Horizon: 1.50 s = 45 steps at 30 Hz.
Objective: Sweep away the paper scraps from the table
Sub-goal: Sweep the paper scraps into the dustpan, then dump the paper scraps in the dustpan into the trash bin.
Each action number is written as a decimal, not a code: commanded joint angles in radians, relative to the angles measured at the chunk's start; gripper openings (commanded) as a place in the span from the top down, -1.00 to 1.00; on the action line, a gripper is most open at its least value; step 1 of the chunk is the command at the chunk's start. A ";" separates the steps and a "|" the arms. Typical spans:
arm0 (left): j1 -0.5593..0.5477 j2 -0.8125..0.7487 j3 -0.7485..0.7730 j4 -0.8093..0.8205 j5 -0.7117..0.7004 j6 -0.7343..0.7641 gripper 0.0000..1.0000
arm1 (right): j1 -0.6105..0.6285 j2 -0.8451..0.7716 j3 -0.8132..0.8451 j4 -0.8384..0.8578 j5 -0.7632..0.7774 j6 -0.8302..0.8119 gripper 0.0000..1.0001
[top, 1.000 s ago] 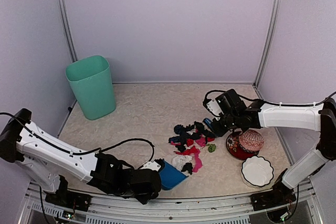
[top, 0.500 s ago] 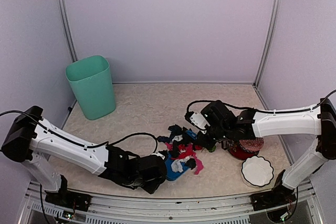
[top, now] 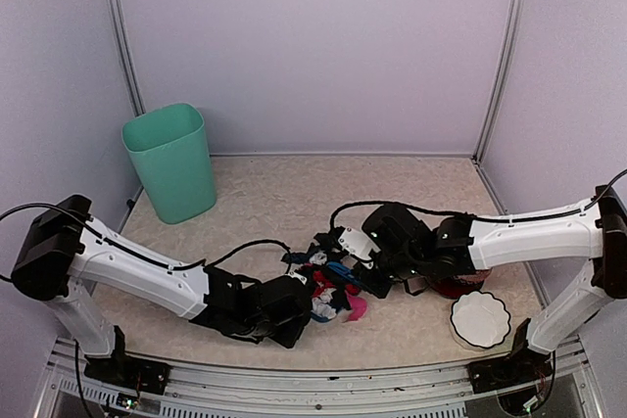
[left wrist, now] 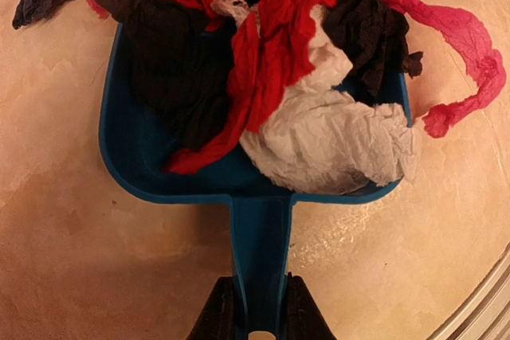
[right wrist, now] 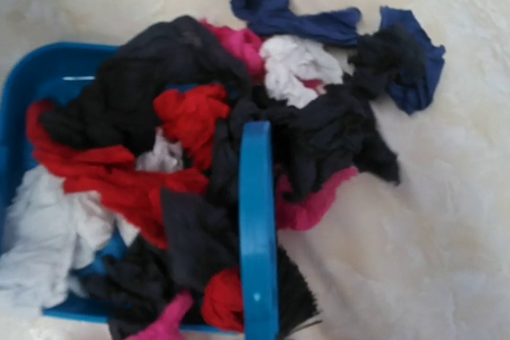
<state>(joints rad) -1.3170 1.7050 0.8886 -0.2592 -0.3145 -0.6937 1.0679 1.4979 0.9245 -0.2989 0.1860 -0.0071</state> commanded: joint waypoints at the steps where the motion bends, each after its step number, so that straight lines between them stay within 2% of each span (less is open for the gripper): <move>1: 0.012 0.033 -0.051 0.054 -0.037 0.002 1.00 | 0.022 -0.039 -0.009 0.002 -0.022 -0.001 1.00; 14: -0.007 0.024 -0.193 0.358 -0.172 0.045 1.00 | 0.021 -0.175 -0.007 -0.064 0.302 0.062 1.00; 21: -0.007 0.034 -0.223 0.483 -0.237 0.078 1.00 | 0.012 -0.298 -0.045 -0.072 0.405 0.128 1.00; 33: -0.008 -0.071 -0.225 0.460 -0.300 0.110 1.00 | -0.111 -0.441 -0.140 -0.022 0.338 0.199 1.00; 45: 0.032 -0.267 -0.150 0.231 -0.374 0.148 1.00 | -0.261 -0.412 -0.200 0.062 0.167 0.269 1.00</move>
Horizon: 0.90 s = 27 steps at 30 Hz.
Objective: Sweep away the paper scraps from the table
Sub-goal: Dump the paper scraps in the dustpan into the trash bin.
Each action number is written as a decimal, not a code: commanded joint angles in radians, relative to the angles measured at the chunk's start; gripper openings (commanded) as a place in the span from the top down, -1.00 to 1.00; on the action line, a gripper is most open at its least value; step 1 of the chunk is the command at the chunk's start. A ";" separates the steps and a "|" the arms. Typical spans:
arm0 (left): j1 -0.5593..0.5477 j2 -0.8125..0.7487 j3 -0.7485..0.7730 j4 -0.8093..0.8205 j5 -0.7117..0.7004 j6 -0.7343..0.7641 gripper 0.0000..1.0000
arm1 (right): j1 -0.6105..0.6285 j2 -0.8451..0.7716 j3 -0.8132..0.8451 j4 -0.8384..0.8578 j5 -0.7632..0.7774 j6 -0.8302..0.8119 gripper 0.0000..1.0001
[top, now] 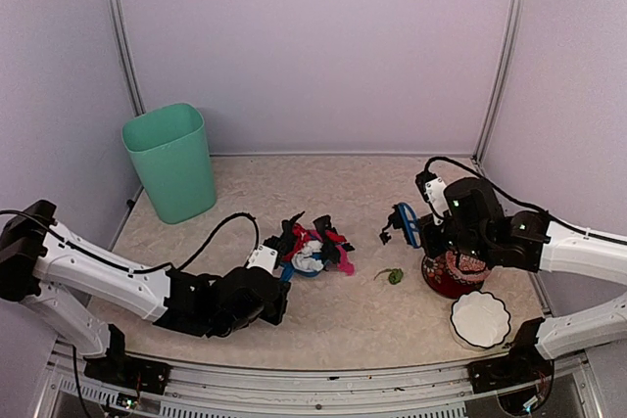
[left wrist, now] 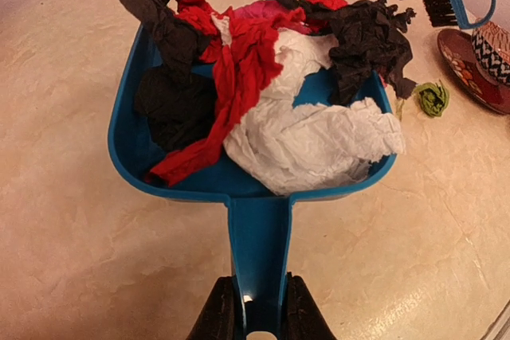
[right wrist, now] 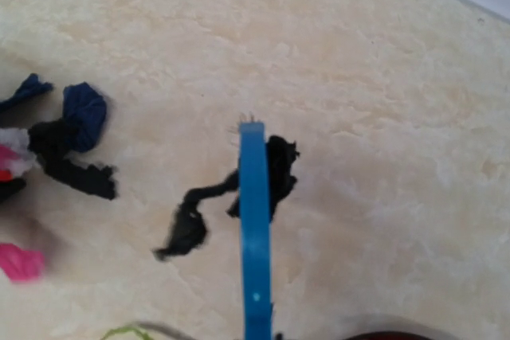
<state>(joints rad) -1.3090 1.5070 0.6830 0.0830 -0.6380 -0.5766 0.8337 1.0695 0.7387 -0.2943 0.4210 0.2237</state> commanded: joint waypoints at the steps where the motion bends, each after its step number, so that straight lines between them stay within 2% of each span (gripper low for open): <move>1: 0.033 -0.088 0.072 -0.135 -0.051 0.037 1.00 | -0.035 0.023 -0.016 0.062 -0.078 0.042 1.00; 15: 0.216 -0.341 0.316 -0.502 -0.053 0.106 1.00 | -0.059 0.068 -0.026 0.137 -0.113 0.045 1.00; 22: 0.327 -0.377 0.472 -0.660 -0.025 0.131 1.00 | -0.060 0.082 -0.023 0.164 -0.124 0.039 1.00; 27: 0.451 -0.376 0.559 -0.758 0.032 0.137 1.00 | -0.061 0.090 -0.025 0.178 -0.132 0.040 1.00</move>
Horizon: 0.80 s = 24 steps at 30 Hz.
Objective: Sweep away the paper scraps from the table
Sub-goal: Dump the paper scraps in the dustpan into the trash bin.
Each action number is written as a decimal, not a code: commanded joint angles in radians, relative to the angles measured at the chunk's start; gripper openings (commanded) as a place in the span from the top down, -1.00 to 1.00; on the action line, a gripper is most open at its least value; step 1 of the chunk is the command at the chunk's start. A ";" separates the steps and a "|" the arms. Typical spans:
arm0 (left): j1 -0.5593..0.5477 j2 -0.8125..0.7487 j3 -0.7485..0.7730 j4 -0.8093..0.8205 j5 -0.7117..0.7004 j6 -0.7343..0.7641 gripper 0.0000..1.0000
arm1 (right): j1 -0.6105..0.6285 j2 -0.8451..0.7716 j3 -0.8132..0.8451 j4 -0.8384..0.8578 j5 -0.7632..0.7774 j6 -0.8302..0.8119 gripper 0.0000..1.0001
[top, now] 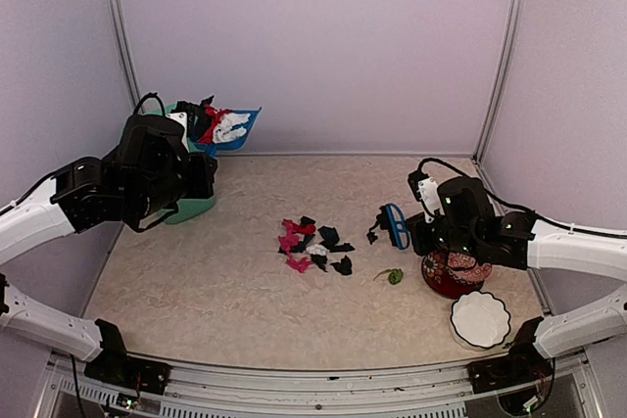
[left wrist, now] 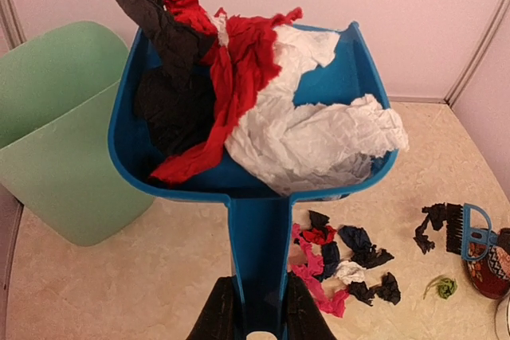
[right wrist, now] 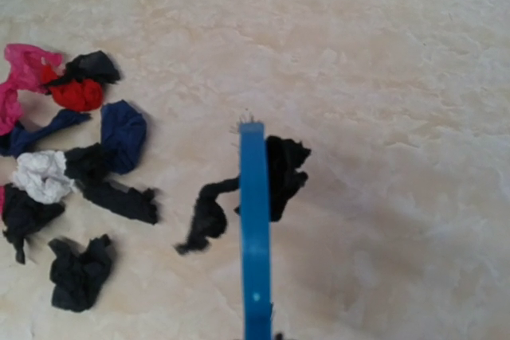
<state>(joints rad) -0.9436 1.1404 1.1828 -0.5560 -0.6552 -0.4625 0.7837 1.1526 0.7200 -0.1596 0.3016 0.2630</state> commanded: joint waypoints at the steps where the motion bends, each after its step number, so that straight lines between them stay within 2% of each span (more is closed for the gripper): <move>1: 0.113 -0.011 0.067 -0.120 0.070 0.029 1.00 | -0.011 0.007 -0.007 0.048 -0.015 0.000 1.00; 5: 0.255 -0.014 0.084 -0.107 0.204 0.055 1.00 | -0.011 0.010 -0.008 0.051 -0.023 0.001 1.00; 14: 0.603 0.033 0.077 0.027 0.658 0.051 1.00 | -0.011 0.002 -0.013 0.048 -0.029 0.009 1.00; 20: 0.804 0.107 0.076 0.139 0.926 -0.033 1.00 | -0.010 -0.025 -0.021 0.033 -0.022 0.020 1.00; 24: 0.910 0.145 0.057 0.230 1.091 -0.146 1.00 | -0.011 -0.053 -0.032 0.020 -0.014 0.026 1.00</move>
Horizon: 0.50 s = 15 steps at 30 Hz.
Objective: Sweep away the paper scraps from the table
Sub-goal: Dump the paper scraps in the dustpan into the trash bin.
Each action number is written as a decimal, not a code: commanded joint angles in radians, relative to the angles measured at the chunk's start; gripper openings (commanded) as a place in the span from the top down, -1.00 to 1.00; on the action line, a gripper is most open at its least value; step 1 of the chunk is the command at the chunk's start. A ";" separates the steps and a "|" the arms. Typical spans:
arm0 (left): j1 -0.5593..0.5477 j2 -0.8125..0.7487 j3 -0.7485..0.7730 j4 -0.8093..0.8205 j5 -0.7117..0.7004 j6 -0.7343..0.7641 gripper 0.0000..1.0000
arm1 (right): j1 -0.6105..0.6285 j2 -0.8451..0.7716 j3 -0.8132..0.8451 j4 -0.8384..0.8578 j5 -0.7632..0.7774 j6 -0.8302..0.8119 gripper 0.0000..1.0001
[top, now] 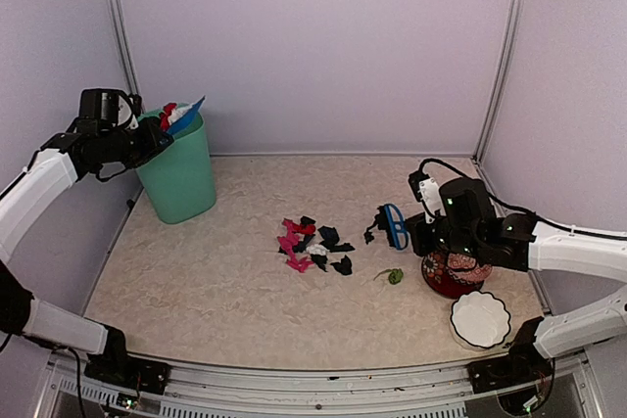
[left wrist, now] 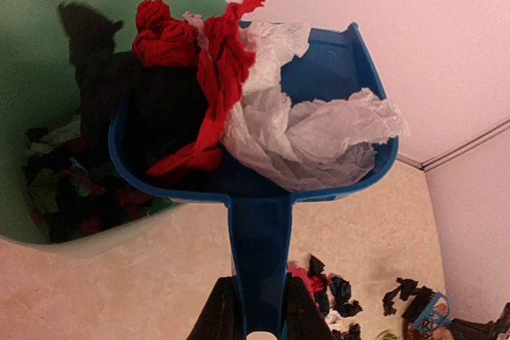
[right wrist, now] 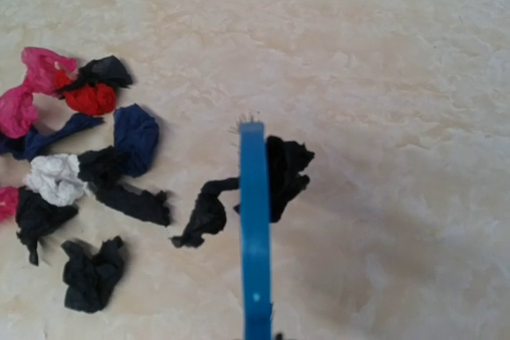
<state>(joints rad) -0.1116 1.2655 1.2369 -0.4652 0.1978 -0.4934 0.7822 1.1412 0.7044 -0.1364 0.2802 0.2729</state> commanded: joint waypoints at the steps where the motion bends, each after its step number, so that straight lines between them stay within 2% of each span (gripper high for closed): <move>1: 0.102 0.026 -0.011 0.183 0.288 -0.155 1.00 | -0.010 -0.048 -0.018 -0.005 0.009 0.019 1.00; 6: 0.204 0.027 -0.149 0.446 0.510 -0.430 1.00 | -0.011 -0.070 -0.021 -0.020 0.013 0.025 1.00; 12: 0.247 0.044 -0.287 0.762 0.637 -0.751 1.00 | -0.011 -0.080 -0.019 -0.030 0.001 0.029 1.00; 15: 0.256 0.045 -0.334 0.900 0.663 -0.864 1.00 | -0.011 -0.091 -0.012 -0.031 -0.020 0.032 1.00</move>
<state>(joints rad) 0.1291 1.3098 0.9451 0.1436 0.7502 -1.1259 0.7822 1.0821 0.6922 -0.1604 0.2794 0.2905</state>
